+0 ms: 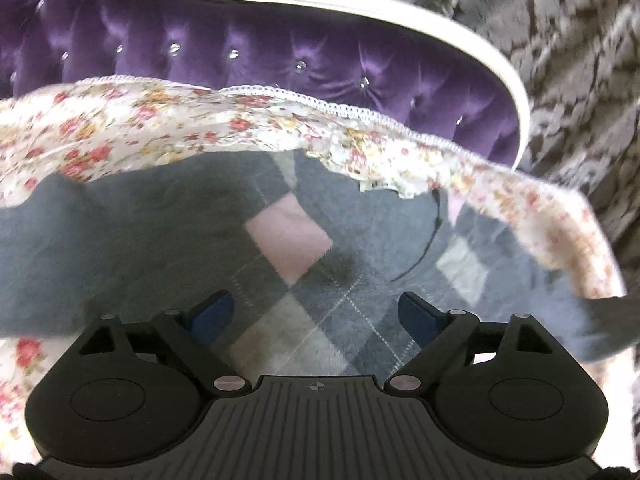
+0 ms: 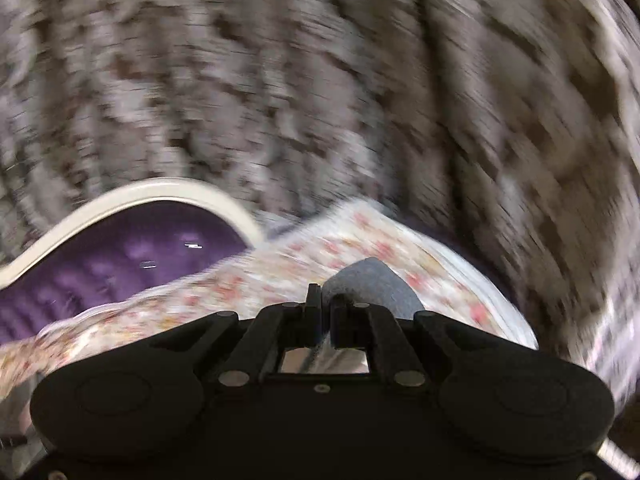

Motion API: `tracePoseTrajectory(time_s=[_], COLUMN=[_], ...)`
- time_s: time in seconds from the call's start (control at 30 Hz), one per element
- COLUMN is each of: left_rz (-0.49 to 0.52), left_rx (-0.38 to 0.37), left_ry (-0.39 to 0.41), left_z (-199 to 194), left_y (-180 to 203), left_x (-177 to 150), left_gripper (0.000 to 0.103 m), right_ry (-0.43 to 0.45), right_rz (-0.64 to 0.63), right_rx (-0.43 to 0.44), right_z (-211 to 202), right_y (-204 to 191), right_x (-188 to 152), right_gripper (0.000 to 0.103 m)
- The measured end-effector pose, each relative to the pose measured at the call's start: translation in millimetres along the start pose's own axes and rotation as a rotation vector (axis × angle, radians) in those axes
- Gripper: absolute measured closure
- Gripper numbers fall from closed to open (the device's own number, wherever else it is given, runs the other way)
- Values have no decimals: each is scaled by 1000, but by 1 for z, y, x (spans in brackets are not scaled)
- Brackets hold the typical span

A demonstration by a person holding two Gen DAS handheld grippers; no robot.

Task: Fold small clothes
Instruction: 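Carry the held sleeve across the sweater body with the right tool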

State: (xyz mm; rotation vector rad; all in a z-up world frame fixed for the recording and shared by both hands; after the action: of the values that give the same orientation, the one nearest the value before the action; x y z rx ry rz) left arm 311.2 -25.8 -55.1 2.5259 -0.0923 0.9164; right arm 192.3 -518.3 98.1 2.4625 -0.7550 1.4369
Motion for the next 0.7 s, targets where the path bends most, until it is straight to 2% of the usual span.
tracePoseTrajectory(time_s=[0.07,0.17,0.33,0.47,0.57,0.7], left_rz=[-2,21,7,-21,-30,-36], left_rx=[-16,1,6,26,44,66], left_ry=[0,3,29,32,25,17], left_z=[-15,-33,-61,-75,-81,-87], left_y=[-7,-20,-49,-75,-92,-109], left_x=[1,0,-7,-19,-29,-37], left_gripper=[13,13,13,13,13,13], right_ry=[20,30,29,6,-8,-44], right_rz=[-83,-212,-430,-574,-707,-813], right_rx=[50,149,320,440,480,534], right_z=[-16,-36,-60,-63,-60,-53], right_y=[-41,-111,-232,-320,-374,-411], right_x=[14,23,-4,-63,-122,-196], right_gripper=[92,92,92,92,92,91])
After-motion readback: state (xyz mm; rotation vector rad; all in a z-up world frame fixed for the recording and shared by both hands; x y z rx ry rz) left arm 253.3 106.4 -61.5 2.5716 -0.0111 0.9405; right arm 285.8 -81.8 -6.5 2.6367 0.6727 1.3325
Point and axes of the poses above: each gripper's, at about its wrist camera, not at the fingertips, and z roughly the way its jaws point, y to its right, x to its top, the point moved 3 cm from there along z, roughly the way its jaws point, and after that the axes turned 7 degrees about -x, right-handed, at the moved point
